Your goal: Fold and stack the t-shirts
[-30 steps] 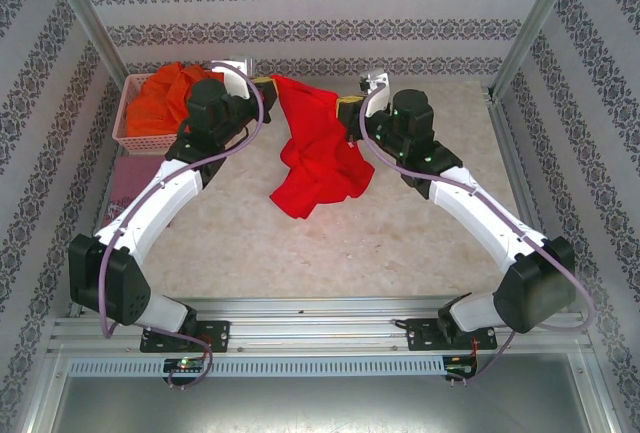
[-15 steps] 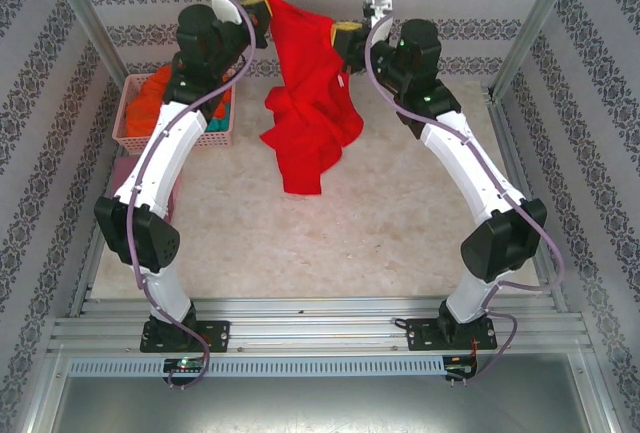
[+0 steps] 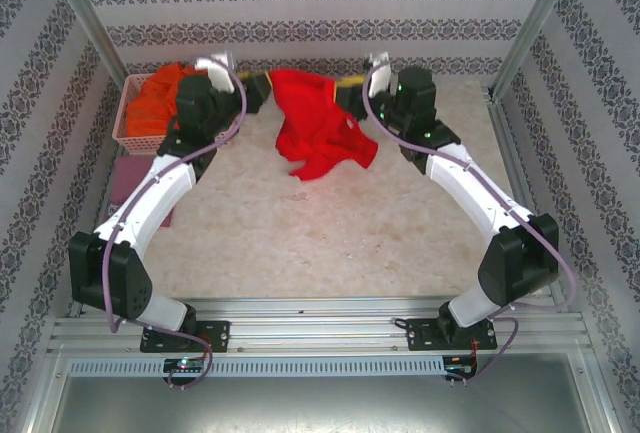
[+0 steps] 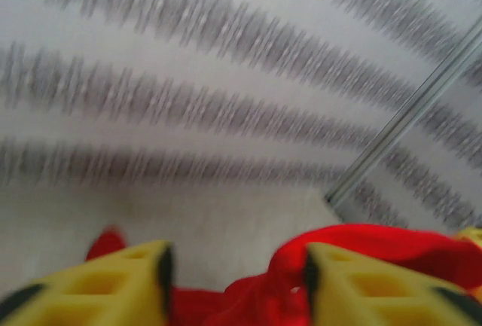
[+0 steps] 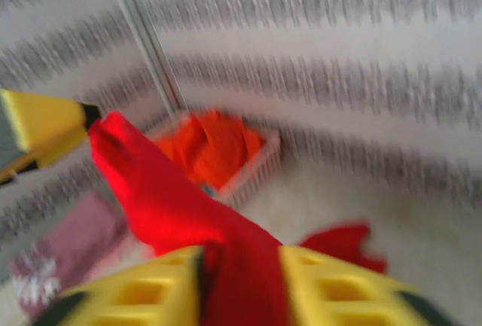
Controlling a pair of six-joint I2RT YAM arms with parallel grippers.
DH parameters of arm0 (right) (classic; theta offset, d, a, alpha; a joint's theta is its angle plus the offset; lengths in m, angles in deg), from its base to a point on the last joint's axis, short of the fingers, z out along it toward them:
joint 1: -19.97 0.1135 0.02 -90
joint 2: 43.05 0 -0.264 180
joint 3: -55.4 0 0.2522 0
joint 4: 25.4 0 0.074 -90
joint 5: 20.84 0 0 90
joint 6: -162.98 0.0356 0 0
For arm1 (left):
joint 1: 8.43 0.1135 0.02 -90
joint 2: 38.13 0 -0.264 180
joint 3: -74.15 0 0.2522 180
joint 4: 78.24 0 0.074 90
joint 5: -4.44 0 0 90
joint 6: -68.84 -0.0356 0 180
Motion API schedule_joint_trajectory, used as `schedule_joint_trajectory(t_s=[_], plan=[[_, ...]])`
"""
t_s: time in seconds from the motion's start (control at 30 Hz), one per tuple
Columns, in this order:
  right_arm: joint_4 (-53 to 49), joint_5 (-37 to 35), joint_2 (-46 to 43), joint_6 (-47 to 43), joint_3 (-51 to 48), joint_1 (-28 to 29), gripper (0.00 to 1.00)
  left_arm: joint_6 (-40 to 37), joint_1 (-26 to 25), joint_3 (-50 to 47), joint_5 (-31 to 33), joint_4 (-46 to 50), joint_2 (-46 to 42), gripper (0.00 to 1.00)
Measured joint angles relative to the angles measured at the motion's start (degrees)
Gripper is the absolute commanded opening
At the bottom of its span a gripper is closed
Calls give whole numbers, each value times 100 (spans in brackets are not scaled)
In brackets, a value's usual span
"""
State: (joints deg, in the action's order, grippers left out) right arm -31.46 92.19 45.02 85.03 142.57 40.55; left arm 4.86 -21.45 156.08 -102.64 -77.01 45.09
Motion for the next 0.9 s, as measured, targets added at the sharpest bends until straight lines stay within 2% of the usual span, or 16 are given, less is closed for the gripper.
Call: schedule_joint_trajectory(t_s=[0.1, 0.23, 0.43, 0.63, 0.77, 0.87, 0.9], plan=[[-136, -442, -205, 28, -938, -57, 81, 120, 0, -1054, 138, 7, -229, 100], [-428, -964, -404, 48, -1486, -52, 82, 199, 0, -1864, 437, 15, -463, 100], [-549, -1436, -457, 212, -1735, 271, 82, 446, 0, -2031, 708, -160, -249, 100], [-697, -1554, 546, 262, -1268, 951, 80, 715, 0, -2033, 682, -378, 444, 100], [-885, -1576, 1438, 201, -494, 1187, 72, 750, 0, -2072, 710, -385, 490, 100], [-994, -1617, 1908, 131, -4, 1220, 58, 750, 2, -2131, 774, -387, 448, 100], [-1029, -1620, 2022, 120, 114, 1217, 51, 750, 2, -2166, 802, -385, 424, 100]])
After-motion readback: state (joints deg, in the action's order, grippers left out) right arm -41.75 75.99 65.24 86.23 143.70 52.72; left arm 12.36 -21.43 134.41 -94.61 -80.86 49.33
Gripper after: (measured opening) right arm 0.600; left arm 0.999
